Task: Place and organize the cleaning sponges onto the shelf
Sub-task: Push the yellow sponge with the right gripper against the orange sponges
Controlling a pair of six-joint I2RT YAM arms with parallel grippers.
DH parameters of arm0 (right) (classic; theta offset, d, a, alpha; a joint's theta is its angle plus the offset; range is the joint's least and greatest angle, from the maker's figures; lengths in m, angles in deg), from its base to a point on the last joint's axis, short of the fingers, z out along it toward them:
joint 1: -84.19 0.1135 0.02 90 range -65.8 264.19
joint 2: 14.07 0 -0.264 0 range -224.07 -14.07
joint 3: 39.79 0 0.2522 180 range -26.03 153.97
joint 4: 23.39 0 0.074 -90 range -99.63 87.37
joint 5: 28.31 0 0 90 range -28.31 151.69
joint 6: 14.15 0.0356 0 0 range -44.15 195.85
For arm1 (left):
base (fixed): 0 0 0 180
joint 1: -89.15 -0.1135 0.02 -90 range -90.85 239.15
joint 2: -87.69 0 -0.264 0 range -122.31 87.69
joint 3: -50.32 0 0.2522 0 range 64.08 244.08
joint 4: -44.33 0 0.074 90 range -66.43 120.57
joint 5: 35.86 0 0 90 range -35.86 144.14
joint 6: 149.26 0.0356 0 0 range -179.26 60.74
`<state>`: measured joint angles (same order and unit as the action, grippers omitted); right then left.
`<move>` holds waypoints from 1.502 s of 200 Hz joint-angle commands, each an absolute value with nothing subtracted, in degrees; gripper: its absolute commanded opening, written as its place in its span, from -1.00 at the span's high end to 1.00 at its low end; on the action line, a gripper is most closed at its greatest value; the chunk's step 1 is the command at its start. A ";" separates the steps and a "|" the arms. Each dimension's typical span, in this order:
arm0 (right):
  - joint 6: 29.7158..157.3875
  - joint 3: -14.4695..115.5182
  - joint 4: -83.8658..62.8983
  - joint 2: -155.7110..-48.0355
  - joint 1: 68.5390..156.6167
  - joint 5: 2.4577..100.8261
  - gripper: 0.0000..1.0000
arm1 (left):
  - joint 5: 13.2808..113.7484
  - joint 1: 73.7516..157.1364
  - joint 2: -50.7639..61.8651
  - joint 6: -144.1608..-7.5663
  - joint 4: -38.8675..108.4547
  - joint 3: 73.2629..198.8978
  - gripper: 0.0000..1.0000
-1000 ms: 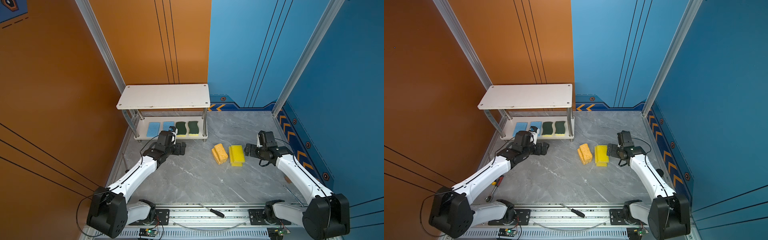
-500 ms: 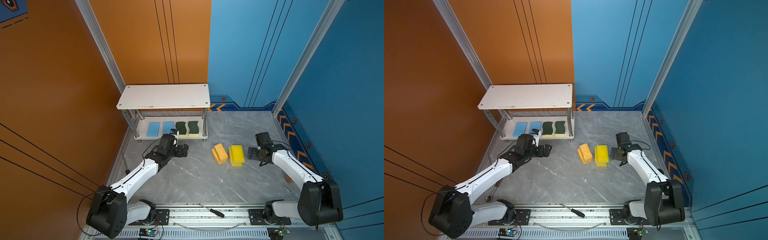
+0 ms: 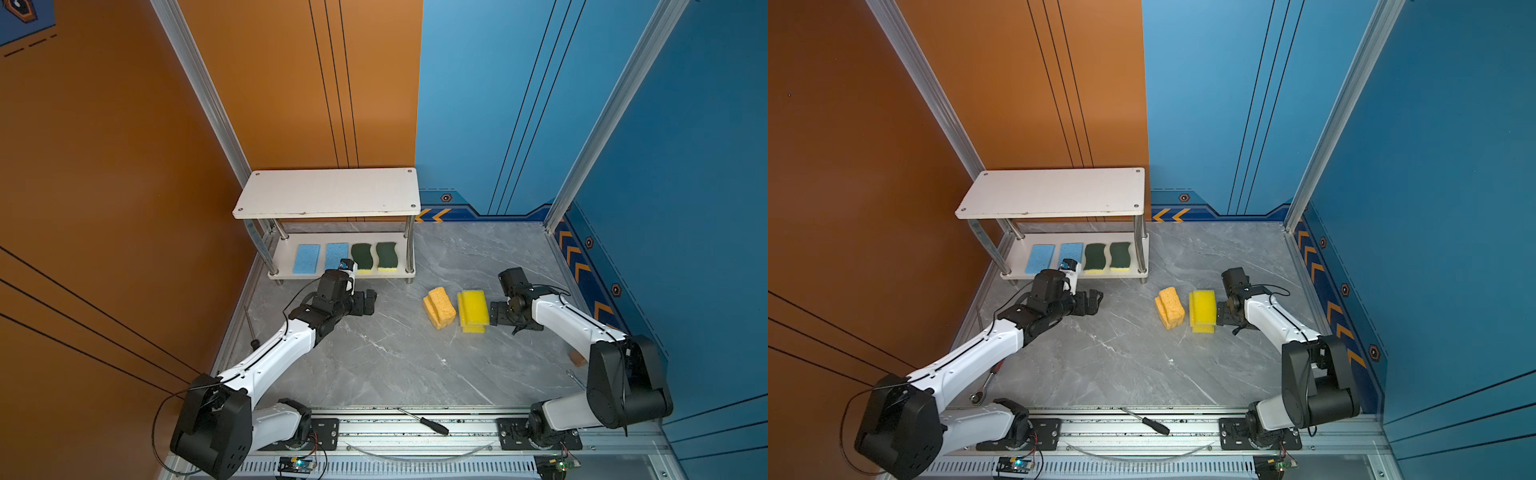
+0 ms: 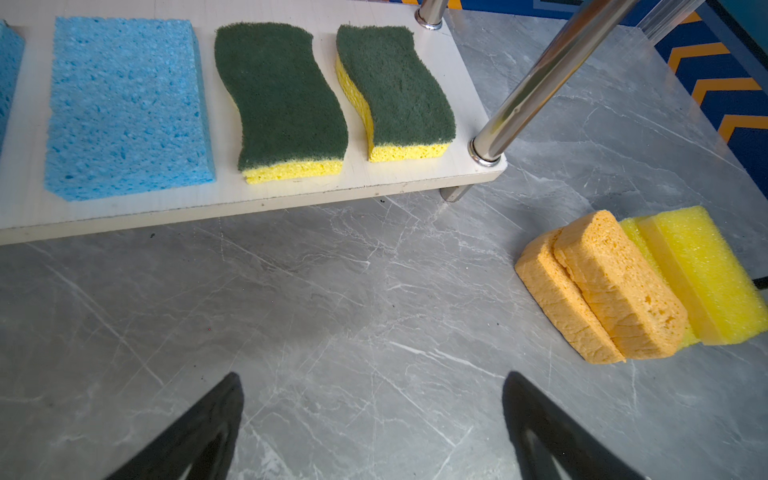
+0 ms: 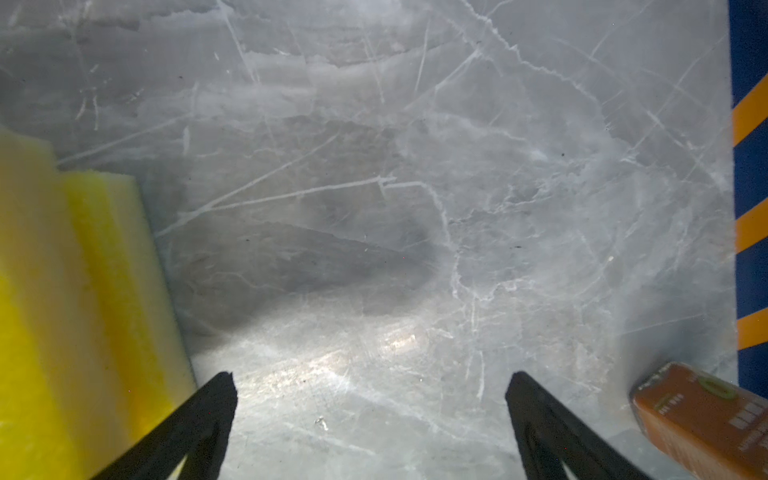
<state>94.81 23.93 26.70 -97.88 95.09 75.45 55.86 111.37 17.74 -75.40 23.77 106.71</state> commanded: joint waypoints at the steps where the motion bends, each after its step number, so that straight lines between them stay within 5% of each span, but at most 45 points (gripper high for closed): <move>1: 94.16 24.21 26.25 -99.51 96.84 77.54 -1.00 | 55.90 111.92 18.30 -75.86 24.07 105.75 -0.95; 300: 91.63 34.63 24.03 -112.69 105.19 76.03 -1.00 | 55.64 112.01 17.38 -75.69 24.33 105.07 -0.95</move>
<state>92.65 33.61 24.23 -112.50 104.45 75.48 55.86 111.46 17.39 -75.42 23.79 106.10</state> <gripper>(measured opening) 0.999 0.976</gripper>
